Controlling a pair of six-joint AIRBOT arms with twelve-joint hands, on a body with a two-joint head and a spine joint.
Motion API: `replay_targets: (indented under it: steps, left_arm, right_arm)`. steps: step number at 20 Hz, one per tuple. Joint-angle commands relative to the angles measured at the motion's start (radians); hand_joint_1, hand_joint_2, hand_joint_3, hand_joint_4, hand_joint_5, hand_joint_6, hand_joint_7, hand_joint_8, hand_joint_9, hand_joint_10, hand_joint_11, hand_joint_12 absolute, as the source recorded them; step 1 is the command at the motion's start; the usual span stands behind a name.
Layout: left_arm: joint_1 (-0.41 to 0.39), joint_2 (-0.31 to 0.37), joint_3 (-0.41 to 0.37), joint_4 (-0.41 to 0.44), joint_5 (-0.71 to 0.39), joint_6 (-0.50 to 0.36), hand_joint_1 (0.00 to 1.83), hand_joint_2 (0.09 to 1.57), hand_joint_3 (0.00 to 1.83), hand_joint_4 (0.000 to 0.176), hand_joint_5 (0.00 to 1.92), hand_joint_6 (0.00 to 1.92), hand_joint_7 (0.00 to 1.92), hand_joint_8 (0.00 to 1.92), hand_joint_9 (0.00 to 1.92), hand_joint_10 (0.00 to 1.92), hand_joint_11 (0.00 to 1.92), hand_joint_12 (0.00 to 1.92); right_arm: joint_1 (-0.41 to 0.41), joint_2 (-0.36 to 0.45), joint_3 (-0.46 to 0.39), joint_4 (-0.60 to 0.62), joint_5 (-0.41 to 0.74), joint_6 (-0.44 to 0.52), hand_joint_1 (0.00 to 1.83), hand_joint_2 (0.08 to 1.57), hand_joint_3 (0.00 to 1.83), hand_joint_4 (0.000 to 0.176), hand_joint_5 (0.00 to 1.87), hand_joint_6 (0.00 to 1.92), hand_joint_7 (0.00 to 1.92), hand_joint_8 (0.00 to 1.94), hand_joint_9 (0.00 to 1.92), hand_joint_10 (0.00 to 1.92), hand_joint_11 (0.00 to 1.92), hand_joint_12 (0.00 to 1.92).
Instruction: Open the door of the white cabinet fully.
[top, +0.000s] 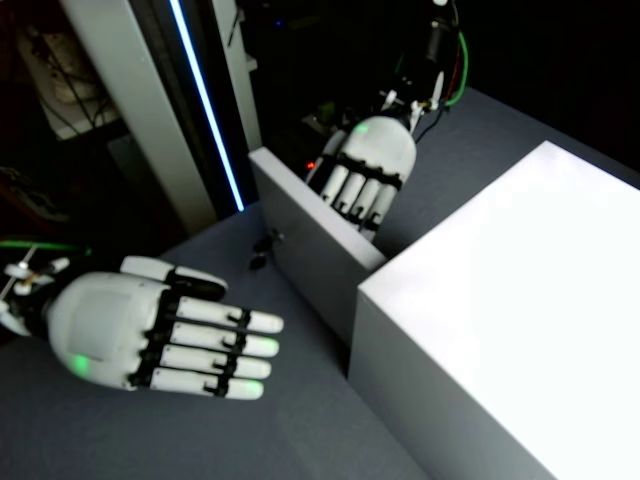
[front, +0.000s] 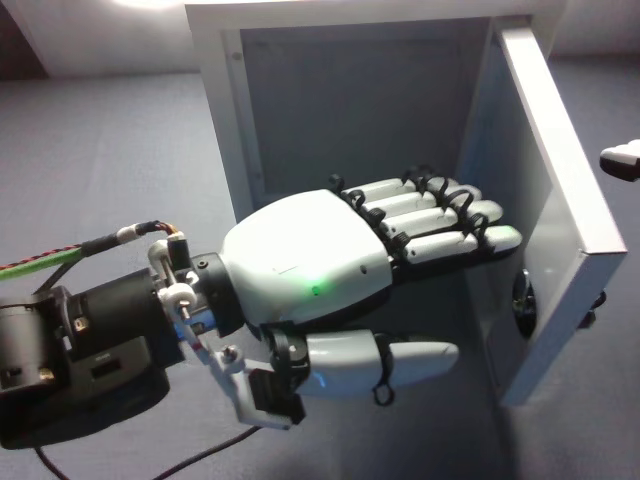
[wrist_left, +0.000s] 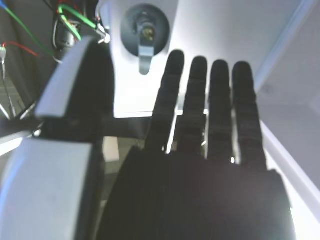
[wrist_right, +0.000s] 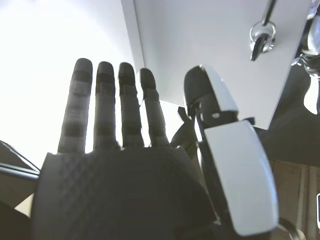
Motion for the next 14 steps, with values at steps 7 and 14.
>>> replay_targets:
  steps: [7, 14]
  left_arm:
    - [-0.035, -0.041, 0.021, 0.0, -0.126, -0.004, 0.4, 1.36, 0.0, 0.0, 0.19, 0.0, 0.14, 0.0, 0.09, 0.0, 0.12, 0.06]
    - [-0.04, -0.046, 0.026, 0.003, -0.137, -0.016, 0.47, 1.28, 0.0, 0.0, 0.12, 0.01, 0.09, 0.0, 0.05, 0.0, 0.09, 0.03]
  right_arm:
    - [0.013, -0.003, 0.012, 0.026, 0.119, 0.009, 0.56, 1.36, 0.0, 0.0, 0.28, 0.0, 0.29, 0.0, 0.27, 0.0, 0.26, 0.02]
    - [0.015, -0.007, 0.017, 0.026, 0.119, 0.016, 0.6, 1.36, 0.0, 0.0, 0.28, 0.0, 0.28, 0.0, 0.25, 0.0, 0.23, 0.01]
